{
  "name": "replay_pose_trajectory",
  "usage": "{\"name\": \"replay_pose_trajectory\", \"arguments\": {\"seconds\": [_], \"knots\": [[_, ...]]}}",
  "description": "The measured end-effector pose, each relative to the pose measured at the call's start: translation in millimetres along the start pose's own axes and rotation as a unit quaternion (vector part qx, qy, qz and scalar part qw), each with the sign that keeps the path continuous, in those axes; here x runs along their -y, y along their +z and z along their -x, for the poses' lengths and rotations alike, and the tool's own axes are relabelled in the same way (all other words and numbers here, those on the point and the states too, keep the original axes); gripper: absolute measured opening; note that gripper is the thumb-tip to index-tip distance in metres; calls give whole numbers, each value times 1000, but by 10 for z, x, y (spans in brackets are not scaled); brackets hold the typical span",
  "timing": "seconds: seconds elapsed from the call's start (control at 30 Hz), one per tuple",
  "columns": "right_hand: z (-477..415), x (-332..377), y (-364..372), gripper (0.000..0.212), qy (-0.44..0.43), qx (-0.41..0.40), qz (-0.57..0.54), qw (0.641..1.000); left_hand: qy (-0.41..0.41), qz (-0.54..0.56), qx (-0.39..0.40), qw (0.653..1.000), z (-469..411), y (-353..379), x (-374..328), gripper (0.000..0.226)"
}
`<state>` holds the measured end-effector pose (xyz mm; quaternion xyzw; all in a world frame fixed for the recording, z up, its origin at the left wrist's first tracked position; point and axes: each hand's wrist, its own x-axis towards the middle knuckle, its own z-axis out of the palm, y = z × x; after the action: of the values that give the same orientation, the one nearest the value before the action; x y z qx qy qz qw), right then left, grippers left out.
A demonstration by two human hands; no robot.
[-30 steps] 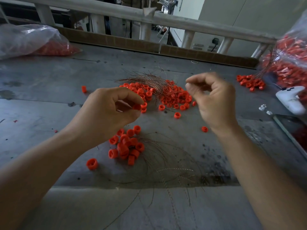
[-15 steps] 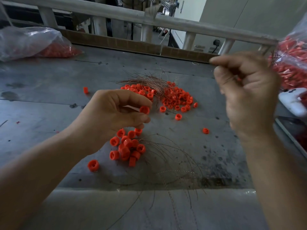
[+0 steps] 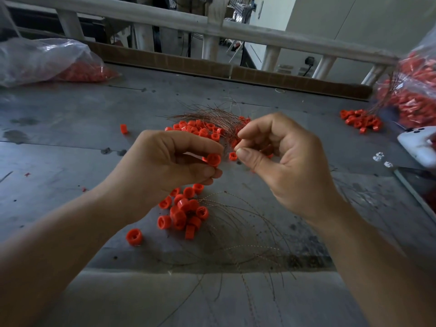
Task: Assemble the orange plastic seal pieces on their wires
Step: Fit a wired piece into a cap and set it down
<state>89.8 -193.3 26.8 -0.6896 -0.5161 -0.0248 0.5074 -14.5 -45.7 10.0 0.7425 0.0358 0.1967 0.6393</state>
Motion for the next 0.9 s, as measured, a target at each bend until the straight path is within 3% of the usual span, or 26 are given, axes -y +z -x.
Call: {"name": "replay_pose_trajectory", "arguments": {"seconds": [0.47, 0.67, 0.8, 0.9], "knots": [[11, 6, 9, 23, 0, -4, 5, 1000, 1, -26, -10, 1000, -1, 3, -10, 40], [13, 10, 8, 24, -5, -5, 12, 1000, -10, 6, -3, 1000, -8, 10, 10, 38], [10, 5, 4, 25, 0, -18, 8, 1000, 9, 15, -7, 1000, -5, 10, 12, 24], [11, 12, 8, 25, 5, -31, 0, 1000, 13, 4, -8, 1000, 3, 21, 3, 32]]}}
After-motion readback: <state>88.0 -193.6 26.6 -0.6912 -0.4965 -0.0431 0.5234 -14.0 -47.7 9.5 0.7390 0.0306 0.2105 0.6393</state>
